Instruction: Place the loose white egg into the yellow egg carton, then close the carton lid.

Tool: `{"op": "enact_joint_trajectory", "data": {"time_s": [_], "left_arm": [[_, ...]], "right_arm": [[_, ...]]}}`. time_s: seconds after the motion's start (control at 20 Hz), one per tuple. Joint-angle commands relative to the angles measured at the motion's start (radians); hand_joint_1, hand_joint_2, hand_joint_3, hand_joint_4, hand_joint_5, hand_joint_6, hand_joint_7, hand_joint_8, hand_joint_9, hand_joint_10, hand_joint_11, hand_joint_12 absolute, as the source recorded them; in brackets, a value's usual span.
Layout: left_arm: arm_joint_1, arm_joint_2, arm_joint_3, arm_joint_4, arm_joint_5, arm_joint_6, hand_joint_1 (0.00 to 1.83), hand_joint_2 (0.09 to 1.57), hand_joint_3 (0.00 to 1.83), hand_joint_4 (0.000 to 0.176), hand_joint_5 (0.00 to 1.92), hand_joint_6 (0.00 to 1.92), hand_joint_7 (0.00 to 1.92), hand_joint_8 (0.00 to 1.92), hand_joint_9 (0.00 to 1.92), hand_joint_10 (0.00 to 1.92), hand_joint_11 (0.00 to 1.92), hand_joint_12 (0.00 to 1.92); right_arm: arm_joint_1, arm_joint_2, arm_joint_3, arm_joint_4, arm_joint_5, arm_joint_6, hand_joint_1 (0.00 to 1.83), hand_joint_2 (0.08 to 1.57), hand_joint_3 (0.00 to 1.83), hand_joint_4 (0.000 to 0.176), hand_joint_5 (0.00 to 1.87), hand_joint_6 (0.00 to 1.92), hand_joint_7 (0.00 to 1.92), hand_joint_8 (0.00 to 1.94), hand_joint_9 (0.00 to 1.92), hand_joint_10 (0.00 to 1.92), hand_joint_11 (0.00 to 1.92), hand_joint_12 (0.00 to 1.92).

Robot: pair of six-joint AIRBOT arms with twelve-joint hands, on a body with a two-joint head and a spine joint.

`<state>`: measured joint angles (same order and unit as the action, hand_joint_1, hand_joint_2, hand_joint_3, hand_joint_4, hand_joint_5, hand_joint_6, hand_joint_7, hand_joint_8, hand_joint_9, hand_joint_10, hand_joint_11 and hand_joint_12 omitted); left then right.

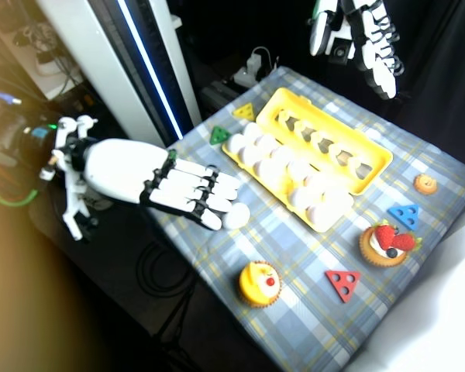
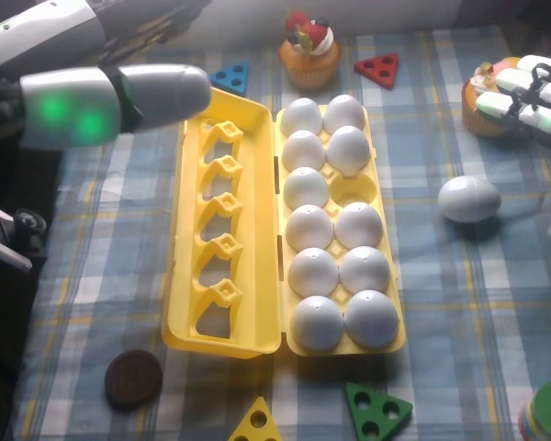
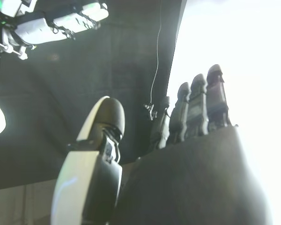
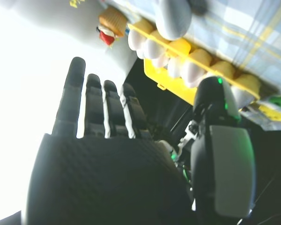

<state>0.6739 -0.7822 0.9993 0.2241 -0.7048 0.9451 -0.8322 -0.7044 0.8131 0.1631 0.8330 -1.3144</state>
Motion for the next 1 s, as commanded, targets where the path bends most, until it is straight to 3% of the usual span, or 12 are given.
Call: {"op": "enact_joint_trajectory", "data": {"time_s": [0.0,0.05,0.2,0.3,0.35,0.5,0.55,0.65,0.7,0.8,0.9,0.95], "left_arm": [[-0.015,-0.001,0.002,-0.028,-0.122,-0.006,0.29,1.35,0.03,0.020,0.00,0.00,0.00,0.00,0.00,0.00,0.00,0.00],[-0.015,-0.001,0.002,-0.028,-0.122,-0.006,0.29,1.35,0.03,0.020,0.00,0.00,0.00,0.00,0.00,0.00,0.00,0.00],[-0.015,-0.003,0.002,-0.029,-0.125,-0.007,0.26,1.36,0.02,0.043,0.00,0.00,0.00,0.00,0.00,0.00,0.01,0.00],[-0.015,-0.003,0.003,-0.029,-0.125,-0.007,0.24,1.37,0.02,0.033,0.00,0.00,0.00,0.00,0.00,0.00,0.02,0.02],[-0.015,-0.003,0.003,-0.029,-0.126,-0.007,0.21,1.38,0.01,0.041,0.00,0.00,0.00,0.00,0.00,0.00,0.01,0.02],[-0.014,-0.003,0.004,-0.033,-0.128,-0.007,0.22,1.38,0.01,0.055,0.00,0.00,0.00,0.00,0.00,0.00,0.00,0.00],[-0.013,-0.002,0.004,-0.035,-0.130,-0.007,0.24,1.38,0.00,0.046,0.00,0.00,0.00,0.00,0.00,0.00,0.01,0.01],[-0.010,-0.002,0.005,-0.039,-0.132,-0.007,0.23,1.38,0.00,0.043,0.00,0.00,0.00,0.00,0.00,0.00,0.02,0.02],[-0.009,-0.002,0.005,-0.040,-0.133,-0.007,0.21,1.38,0.00,0.048,0.00,0.00,0.00,0.00,0.00,0.00,0.00,0.01],[-0.008,-0.003,0.004,-0.040,-0.134,-0.007,0.22,1.39,0.00,0.052,0.00,0.00,0.00,0.00,0.00,0.00,0.00,0.01],[-0.007,-0.003,0.004,-0.041,-0.135,-0.007,0.29,1.38,0.00,0.065,0.00,0.00,0.00,0.00,0.00,0.00,0.00,0.00],[-0.007,-0.002,0.004,-0.041,-0.135,-0.007,0.29,1.38,0.00,0.055,0.00,0.00,0.00,0.00,0.00,0.00,0.00,0.00]], "right_arm": [[0.013,0.000,0.007,-0.001,0.114,-0.003,0.77,1.26,0.01,0.000,0.00,0.00,0.00,0.00,0.02,0.01,0.00,0.43],[0.013,-0.001,0.008,-0.001,0.113,-0.003,0.77,1.26,0.01,0.000,0.00,0.00,0.00,0.00,0.02,0.01,0.00,0.43],[0.024,-0.020,0.022,0.000,0.084,-0.003,0.82,1.25,0.00,0.000,0.00,0.00,0.02,0.00,0.06,0.03,0.00,0.77],[0.041,-0.039,0.033,-0.001,0.061,-0.003,0.83,1.25,0.00,0.000,0.00,0.00,0.02,0.00,0.08,0.05,0.00,0.90],[0.052,-0.053,0.043,-0.002,0.044,-0.003,0.83,1.25,0.00,0.000,0.00,0.00,0.07,0.00,0.05,0.21,0.00,1.11],[0.094,-0.103,0.077,-0.013,-0.016,-0.003,0.80,1.26,0.00,0.000,0.00,0.00,0.10,0.01,0.00,0.22,0.00,0.95],[0.110,-0.120,0.089,-0.019,-0.043,-0.003,0.78,1.26,0.00,0.000,0.00,0.00,0.07,0.00,0.00,0.14,0.00,0.78],[0.138,-0.159,0.117,-0.028,-0.094,-0.003,0.77,1.26,0.00,0.000,0.03,0.01,0.04,0.01,0.00,0.00,0.00,0.15],[0.152,-0.181,0.134,-0.031,-0.122,-0.003,0.80,1.25,0.00,0.000,0.04,0.02,0.04,0.01,0.00,0.00,0.00,0.17],[0.168,-0.215,0.162,-0.031,-0.166,-0.003,0.85,1.23,0.00,0.000,0.09,0.03,0.11,0.01,0.12,0.06,0.00,0.89],[0.179,-0.242,0.185,-0.031,-0.202,-0.003,0.94,1.21,0.00,0.000,0.19,0.08,0.24,0.04,0.23,0.13,0.00,1.29],[0.183,-0.252,0.194,-0.031,-0.216,-0.003,1.00,1.18,0.00,0.000,0.28,0.10,0.42,0.31,0.21,0.78,0.00,1.56]]}}
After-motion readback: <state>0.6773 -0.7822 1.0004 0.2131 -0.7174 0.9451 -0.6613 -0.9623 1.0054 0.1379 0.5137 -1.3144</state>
